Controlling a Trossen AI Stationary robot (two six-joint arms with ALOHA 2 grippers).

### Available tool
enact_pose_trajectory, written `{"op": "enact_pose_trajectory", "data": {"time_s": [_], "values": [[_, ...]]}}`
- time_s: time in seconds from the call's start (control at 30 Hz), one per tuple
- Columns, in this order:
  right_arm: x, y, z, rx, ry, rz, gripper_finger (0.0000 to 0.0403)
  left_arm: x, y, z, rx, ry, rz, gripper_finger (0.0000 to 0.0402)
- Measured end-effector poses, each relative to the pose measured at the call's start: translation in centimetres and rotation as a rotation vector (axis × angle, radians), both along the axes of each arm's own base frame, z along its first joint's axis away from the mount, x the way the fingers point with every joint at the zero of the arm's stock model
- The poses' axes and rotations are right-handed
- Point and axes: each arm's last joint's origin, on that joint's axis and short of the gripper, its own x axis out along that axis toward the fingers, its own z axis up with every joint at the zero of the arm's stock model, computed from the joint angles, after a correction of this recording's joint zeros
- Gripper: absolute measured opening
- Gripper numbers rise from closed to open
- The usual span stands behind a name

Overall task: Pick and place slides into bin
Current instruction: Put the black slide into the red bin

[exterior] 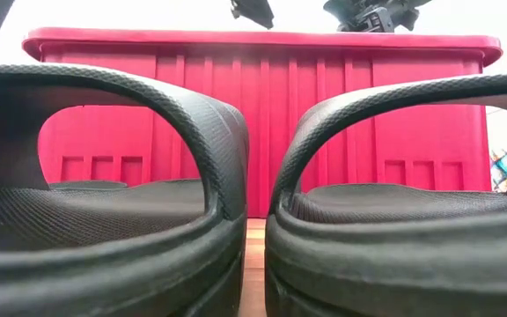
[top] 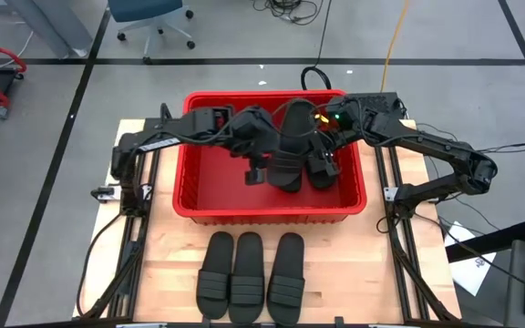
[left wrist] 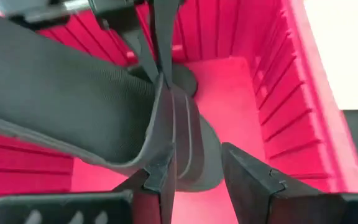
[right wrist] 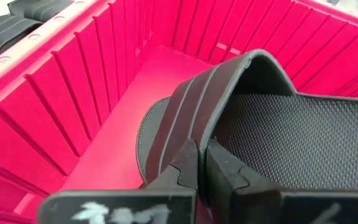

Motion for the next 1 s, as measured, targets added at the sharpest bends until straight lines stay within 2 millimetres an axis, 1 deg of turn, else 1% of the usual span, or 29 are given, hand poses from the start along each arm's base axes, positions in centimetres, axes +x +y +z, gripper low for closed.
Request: {"op": "enact_pose_trajectory", "data": {"time_s": [0.07,0.17,0.33,0.47,0.6,0.73,1.0], "values": [[0.0,0.0,0.0,0.001,0.001,0.000,0.0000,0.8,0.3,-0.5,0.010,-0.011,-0.004,0.0124],[0.0,0.0,0.0,0.002,0.003,0.000,0.0000,1.4,0.7,-1.1,0.039,-0.011,-0.003,0.0124],[-0.1,0.1,-0.2,0.005,0.018,0.010,0.0000,1.5,1.8,-0.8,0.050,-0.048,0.035,0.0124],[0.1,0.5,-0.2,-0.026,0.010,0.045,0.0000,1.4,2.7,-0.8,0.025,-0.053,0.077,0.0124],[0.3,0.9,-0.1,-0.036,0.006,0.065,0.0000,1.8,2.9,-1.3,0.006,-0.050,0.079,0.0124],[0.4,1.0,-0.2,-0.084,0.030,0.023,0.0000,2.1,2.6,-1.6,-0.052,-0.049,0.038,0.0124],[0.4,1.0,-0.2,-0.085,0.029,0.026,0.0000,2.5,2.6,-2.8,-0.054,0.016,0.043,0.0124]]}}
